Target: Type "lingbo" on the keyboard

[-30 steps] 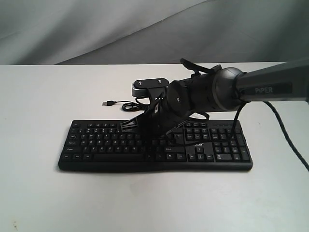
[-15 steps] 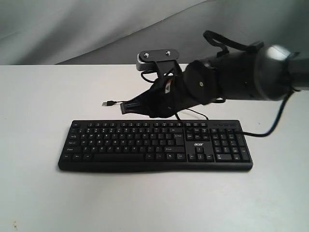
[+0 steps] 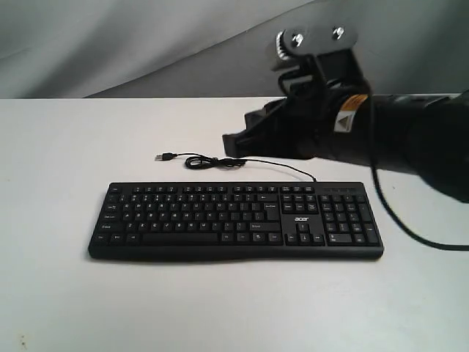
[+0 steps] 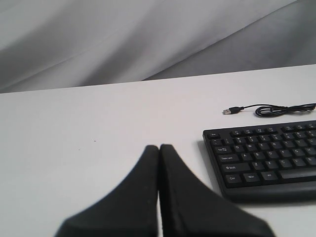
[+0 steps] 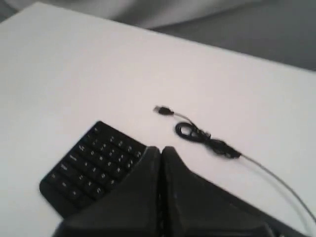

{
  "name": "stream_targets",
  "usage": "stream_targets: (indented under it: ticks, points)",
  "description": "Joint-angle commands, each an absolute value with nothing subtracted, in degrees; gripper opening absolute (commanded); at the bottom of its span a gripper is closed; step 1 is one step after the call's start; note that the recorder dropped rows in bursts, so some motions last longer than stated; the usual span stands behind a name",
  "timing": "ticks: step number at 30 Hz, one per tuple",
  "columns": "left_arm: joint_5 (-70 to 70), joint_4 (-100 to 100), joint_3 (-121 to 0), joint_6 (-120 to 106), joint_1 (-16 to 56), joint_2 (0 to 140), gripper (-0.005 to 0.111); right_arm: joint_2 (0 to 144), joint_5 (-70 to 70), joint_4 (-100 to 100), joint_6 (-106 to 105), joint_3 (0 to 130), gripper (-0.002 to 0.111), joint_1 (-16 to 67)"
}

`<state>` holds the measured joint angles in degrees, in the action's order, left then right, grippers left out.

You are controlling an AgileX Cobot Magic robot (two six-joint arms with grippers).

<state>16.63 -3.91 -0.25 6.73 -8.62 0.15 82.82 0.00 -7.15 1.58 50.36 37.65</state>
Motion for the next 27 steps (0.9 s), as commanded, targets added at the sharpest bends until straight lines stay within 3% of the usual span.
stream_targets:
  ticks: [1, 9, 19, 27]
  points:
    - [16.36, -3.45, 0.0, 6.96, -8.73, 0.0, 0.001, 74.43, -0.66, -6.36, -2.81, 50.14, 0.0, 37.85]
    - [16.36, -3.45, 0.0, 6.96, -8.73, 0.0, 0.001, 63.62, 0.9, -6.36, -10.25, 50.14, 0.0, 37.85]
    - [16.36, -3.45, 0.0, 6.96, -8.73, 0.0, 0.001, 57.8, 17.01, -6.48, -10.07, 49.92, 0.0, 36.47]
    - [16.36, -3.45, 0.0, 6.96, -8.73, 0.0, 0.001, 50.05, 0.54, -18.51, -9.82, 34.51, 0.0, 25.34]
